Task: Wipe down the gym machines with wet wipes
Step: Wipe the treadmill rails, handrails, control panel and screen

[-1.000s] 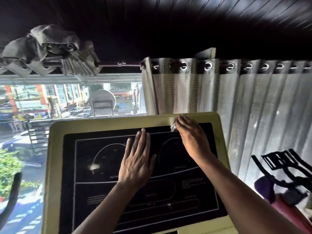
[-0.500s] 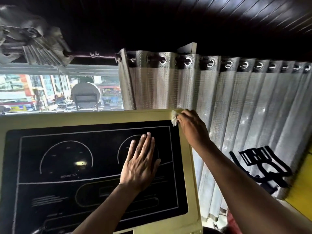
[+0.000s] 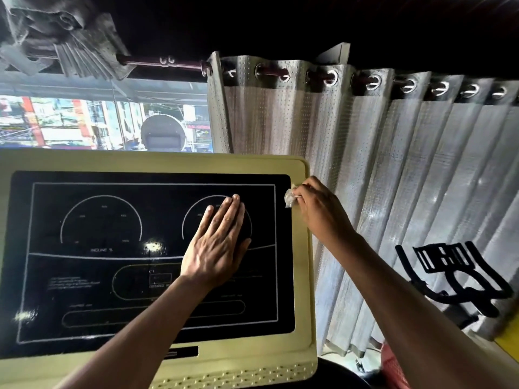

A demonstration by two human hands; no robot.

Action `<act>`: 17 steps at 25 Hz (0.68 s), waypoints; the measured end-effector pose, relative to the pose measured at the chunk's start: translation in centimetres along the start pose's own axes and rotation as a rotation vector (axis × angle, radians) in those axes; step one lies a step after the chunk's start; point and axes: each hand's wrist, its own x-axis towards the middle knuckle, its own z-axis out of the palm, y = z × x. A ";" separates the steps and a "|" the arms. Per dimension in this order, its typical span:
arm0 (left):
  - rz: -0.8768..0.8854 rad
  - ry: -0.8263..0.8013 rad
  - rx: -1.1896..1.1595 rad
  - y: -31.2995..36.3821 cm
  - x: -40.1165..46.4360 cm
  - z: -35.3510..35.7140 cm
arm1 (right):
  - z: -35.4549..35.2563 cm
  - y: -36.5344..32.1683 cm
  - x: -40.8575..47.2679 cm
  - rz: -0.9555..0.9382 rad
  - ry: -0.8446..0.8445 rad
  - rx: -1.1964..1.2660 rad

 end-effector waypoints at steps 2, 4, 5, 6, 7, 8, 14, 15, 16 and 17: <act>-0.021 -0.009 -0.011 0.2 -0.1 -0.1 | 0.3 -1.0 -3.1 -0.010 -0.021 0.015; -0.044 -0.019 -0.024 0.3 -1.5 -0.1 | 0.7 -2.2 -6.5 -0.006 -0.032 0.047; -0.051 -0.020 -0.025 0.5 -2.7 0.1 | 0.9 -2.8 -8.2 -0.002 -0.048 0.063; -0.057 -0.019 -0.023 0.6 -4.2 0.2 | 0.9 -3.3 -9.6 0.004 -0.066 0.077; -0.069 -0.019 -0.023 0.8 -5.7 0.4 | 0.9 -3.8 -10.9 0.012 -0.091 0.092; -0.090 -0.022 -0.025 0.9 -7.3 0.6 | 0.9 -4.2 -12.0 0.019 -0.115 0.112; -0.248 -0.100 -0.056 1.0 -16.4 1.5 | 1.9 -7.8 -19.9 0.075 -0.245 0.216; -0.254 -0.122 -0.065 0.8 -18.0 1.6 | 2.1 -8.5 -21.3 0.077 -0.269 0.230; -0.256 -0.144 -0.074 0.6 -19.4 1.5 | 2.3 -9.0 -22.5 0.076 -0.288 0.251; -0.258 -0.168 -0.083 0.3 -20.9 1.4 | 2.3 -9.4 -23.4 0.074 -0.303 0.273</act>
